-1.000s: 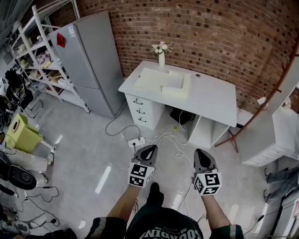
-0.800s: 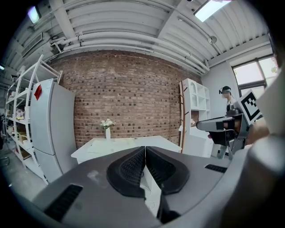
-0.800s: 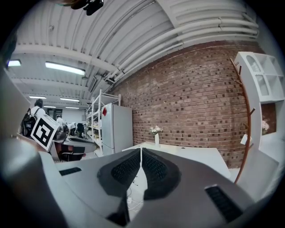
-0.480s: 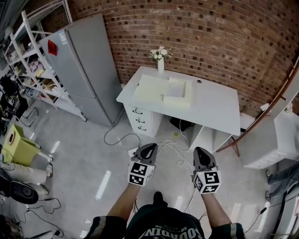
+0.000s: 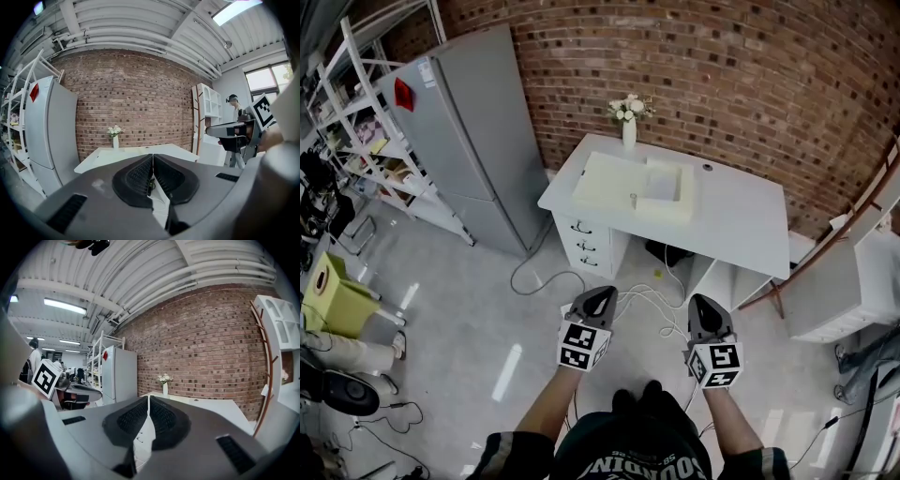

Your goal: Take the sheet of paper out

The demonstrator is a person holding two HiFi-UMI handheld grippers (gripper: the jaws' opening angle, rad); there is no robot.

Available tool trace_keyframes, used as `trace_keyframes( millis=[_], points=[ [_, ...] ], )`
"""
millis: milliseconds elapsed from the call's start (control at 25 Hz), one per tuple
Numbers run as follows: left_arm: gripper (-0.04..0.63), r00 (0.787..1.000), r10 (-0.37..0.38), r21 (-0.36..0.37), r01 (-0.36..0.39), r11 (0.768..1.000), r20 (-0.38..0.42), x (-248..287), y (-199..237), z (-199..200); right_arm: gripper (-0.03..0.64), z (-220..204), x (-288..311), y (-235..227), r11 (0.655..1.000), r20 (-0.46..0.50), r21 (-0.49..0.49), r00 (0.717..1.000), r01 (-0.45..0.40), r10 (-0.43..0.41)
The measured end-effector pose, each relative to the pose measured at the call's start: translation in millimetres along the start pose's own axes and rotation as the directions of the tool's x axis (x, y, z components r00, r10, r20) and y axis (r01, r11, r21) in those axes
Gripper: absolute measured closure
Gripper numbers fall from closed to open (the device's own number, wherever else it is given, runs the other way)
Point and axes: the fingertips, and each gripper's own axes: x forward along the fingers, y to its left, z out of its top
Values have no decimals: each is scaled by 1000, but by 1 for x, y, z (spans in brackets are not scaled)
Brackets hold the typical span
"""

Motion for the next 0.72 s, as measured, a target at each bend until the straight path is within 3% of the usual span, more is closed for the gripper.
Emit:
trace_keyframes(
  millis=[720],
  points=[
    [584, 1000, -3, -13, 2, 1000, -30, 47, 39, -8, 546, -7, 64, -11, 999, -18, 33, 1000, -7, 8]
  ],
)
